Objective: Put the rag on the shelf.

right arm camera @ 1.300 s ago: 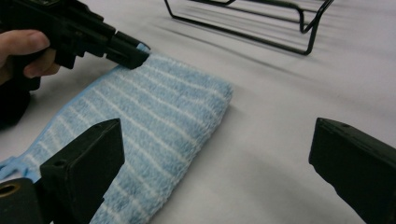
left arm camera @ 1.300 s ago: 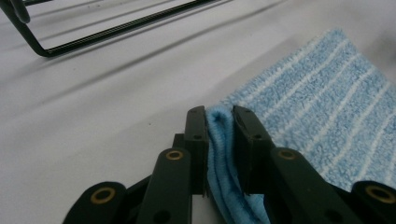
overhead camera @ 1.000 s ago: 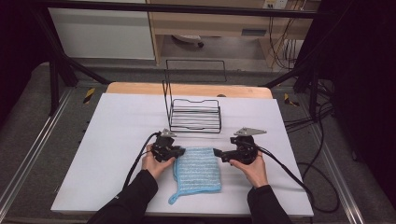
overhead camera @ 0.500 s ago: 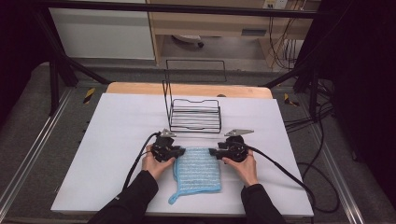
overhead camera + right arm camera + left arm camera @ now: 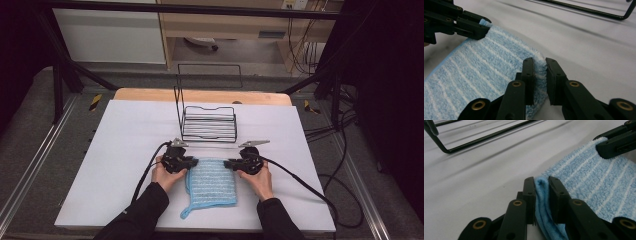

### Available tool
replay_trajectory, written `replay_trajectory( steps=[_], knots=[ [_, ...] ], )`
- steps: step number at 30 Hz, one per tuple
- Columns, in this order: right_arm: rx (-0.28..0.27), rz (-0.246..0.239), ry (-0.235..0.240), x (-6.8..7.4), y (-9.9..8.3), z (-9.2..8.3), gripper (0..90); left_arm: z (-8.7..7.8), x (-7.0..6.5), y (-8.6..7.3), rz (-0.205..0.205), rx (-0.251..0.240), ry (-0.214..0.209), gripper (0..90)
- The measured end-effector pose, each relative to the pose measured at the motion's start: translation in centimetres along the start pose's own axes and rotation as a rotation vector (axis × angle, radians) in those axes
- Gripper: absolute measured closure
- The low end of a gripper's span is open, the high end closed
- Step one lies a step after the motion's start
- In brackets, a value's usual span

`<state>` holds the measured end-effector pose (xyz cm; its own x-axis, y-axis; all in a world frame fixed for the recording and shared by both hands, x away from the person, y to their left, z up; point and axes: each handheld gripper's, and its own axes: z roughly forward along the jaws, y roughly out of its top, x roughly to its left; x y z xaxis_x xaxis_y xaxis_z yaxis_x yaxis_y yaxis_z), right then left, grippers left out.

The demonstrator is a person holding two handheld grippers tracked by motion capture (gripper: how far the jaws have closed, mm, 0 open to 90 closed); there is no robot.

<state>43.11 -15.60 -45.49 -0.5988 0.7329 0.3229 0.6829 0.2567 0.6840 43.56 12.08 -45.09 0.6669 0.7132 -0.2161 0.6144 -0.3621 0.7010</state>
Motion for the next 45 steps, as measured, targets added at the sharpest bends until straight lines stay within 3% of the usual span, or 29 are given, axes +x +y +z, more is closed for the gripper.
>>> replay_trajectory(
  steps=[5, 16, 45],
  knots=[
    [-0.004, 0.018, 0.003, 0.0, 0.1, -0.1, 82.5, -0.2, 0.1, 0.0, 0.003, -0.003, -0.005, 78.7],
    [-0.04, 0.004, -0.004, 0.4, 0.2, -0.9, 82.7, -0.9, 0.0, 0.2, -0.003, -0.025, -0.02, 79.8],
    [-0.176, -0.046, -0.004, 2.0, 1.1, -4.1, 82.7, -4.2, -1.5, 1.3, 0.048, -0.155, -0.026, 79.9]
  ],
)
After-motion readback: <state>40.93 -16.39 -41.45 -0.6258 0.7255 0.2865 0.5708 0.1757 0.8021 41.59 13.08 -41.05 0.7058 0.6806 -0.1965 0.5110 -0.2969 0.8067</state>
